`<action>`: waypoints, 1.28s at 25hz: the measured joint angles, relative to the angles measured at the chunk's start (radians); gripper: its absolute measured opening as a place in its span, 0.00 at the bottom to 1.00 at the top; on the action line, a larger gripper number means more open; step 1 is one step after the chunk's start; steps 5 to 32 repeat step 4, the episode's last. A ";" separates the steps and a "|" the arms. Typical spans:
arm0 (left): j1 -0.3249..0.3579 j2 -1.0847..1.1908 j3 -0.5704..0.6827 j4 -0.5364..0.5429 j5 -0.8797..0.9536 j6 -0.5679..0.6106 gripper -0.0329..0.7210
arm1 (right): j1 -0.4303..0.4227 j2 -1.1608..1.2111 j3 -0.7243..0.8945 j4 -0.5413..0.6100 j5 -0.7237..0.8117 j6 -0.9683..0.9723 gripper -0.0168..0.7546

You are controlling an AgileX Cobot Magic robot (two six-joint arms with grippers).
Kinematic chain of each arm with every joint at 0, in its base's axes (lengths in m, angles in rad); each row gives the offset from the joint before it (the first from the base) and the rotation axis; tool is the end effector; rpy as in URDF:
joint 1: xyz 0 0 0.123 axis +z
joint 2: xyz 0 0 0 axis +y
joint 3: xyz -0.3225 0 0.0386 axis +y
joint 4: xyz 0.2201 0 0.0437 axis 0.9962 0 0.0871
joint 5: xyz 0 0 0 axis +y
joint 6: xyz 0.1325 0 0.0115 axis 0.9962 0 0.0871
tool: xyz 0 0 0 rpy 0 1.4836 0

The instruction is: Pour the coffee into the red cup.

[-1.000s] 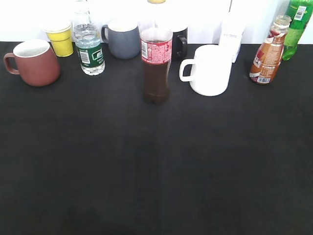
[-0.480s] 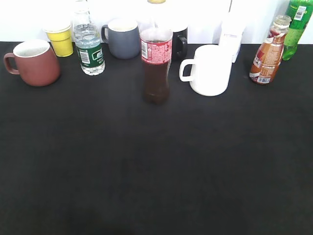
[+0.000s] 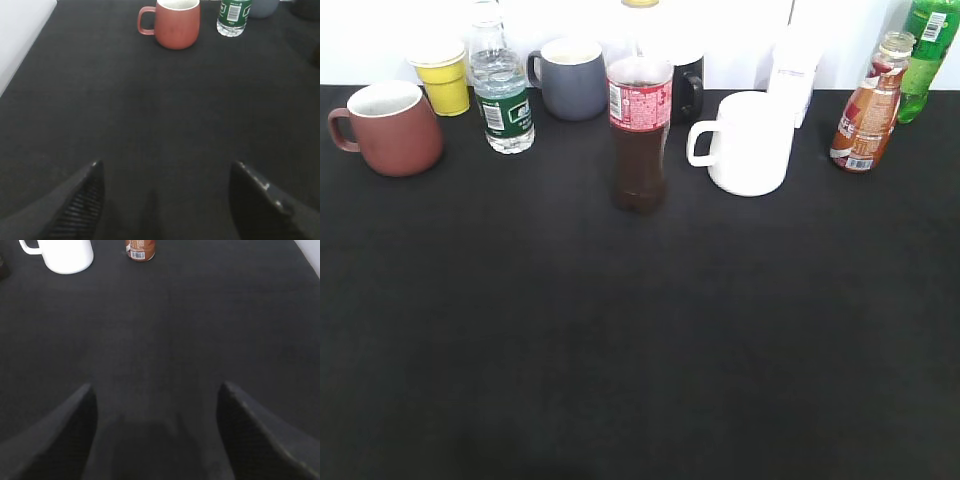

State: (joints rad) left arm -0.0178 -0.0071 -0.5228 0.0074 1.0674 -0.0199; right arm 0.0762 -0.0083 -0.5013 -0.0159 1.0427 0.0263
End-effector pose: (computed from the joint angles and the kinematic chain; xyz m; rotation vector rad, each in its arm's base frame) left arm -0.0352 0.0015 0.2503 -0.0026 2.0211 -0.0151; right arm -0.0318 -0.0043 0.2470 -0.0497 2.0163 0.0462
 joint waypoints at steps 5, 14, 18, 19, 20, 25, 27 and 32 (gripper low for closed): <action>0.000 0.000 0.000 0.000 0.000 0.000 0.82 | 0.000 0.000 0.000 0.000 0.000 0.000 0.77; 0.000 0.000 0.000 0.000 0.000 0.000 0.82 | 0.000 0.000 0.000 0.000 0.000 0.000 0.77; 0.000 0.000 0.000 0.000 0.000 0.000 0.82 | 0.000 0.000 0.000 0.000 0.000 0.000 0.77; 0.000 0.000 0.000 0.000 0.000 0.000 0.82 | 0.000 0.000 0.000 0.000 0.000 0.000 0.77; 0.000 0.000 0.000 0.000 0.000 0.000 0.82 | 0.000 0.000 0.000 0.000 0.000 0.000 0.77; 0.000 0.000 0.000 0.000 0.000 0.000 0.82 | 0.000 0.000 0.000 0.000 0.000 0.000 0.77; 0.000 0.000 0.000 0.000 0.000 0.000 0.82 | 0.000 0.000 0.000 0.000 0.000 0.000 0.77; 0.000 0.000 0.000 0.000 0.000 0.000 0.82 | 0.000 0.000 0.000 0.000 0.000 0.000 0.77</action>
